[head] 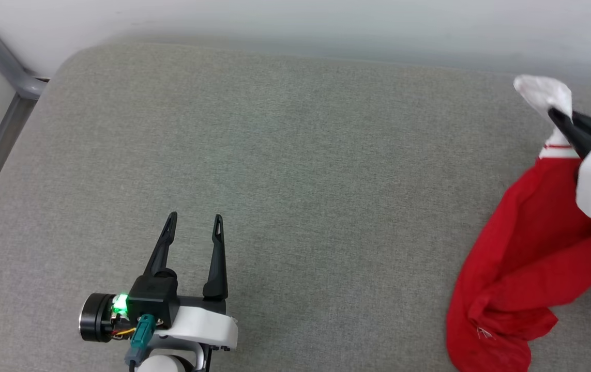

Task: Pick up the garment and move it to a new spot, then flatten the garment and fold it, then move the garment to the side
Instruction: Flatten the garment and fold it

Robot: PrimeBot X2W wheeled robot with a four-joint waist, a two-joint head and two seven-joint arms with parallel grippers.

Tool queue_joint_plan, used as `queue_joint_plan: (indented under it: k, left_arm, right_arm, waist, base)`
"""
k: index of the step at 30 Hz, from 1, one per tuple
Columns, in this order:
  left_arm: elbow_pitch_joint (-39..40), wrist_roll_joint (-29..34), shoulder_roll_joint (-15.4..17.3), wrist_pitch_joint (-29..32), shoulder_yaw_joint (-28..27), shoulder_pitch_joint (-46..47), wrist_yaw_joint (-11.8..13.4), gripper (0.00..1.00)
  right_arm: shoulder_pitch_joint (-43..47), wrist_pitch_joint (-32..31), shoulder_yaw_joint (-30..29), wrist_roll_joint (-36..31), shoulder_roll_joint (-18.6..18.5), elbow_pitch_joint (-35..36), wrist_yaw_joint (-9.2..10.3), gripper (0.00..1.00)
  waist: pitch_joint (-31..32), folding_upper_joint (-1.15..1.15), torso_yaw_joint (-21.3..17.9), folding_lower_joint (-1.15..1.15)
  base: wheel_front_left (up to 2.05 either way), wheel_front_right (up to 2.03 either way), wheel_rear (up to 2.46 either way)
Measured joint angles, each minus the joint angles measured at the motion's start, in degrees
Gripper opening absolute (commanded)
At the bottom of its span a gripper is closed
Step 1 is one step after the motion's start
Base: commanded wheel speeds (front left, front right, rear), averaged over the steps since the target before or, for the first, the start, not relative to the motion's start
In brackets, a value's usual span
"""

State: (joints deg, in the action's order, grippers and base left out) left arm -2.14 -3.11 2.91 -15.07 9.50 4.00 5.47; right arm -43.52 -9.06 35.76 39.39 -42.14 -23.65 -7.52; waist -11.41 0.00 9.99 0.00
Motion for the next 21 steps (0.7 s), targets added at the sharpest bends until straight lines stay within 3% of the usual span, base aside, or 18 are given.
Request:
queue_joint_plan:
  k: [5, 11, 21]
  left_arm:
    - [0.3, 0.0, 0.0, 0.0, 0.0, -0.1, -0.3, 1.0]
    - [0.5, -0.4, 0.0, 0.0, 0.4, -0.2, 0.0, 1.0]
    - [0.5, -1.5, 0.0, 0.0, 0.3, -0.2, 0.8, 1.0]
  right_arm:
    - [-1.8, 1.0, -1.8, -3.9, 5.4, 1.1, 0.0, 0.0]
    - [-4.1, 0.9, 0.4, -8.5, 12.6, 0.8, 0.0, 0.0]
    - [-6.0, 2.7, 14.7, -10.1, 22.6, -5.6, 0.0, 0.0]
  waist:
    - [0.2, 0.0, 1.1, 0.0]
    - [-0.4, 0.0, 3.4, 0.0]
    - [-1.7, 0.0, 6.1, 0.0]
  base:
    - [0.0, 0.0, 0.0]
    - [0.0, 0.0, 0.0]
    - [0.0, 0.0, 0.0]
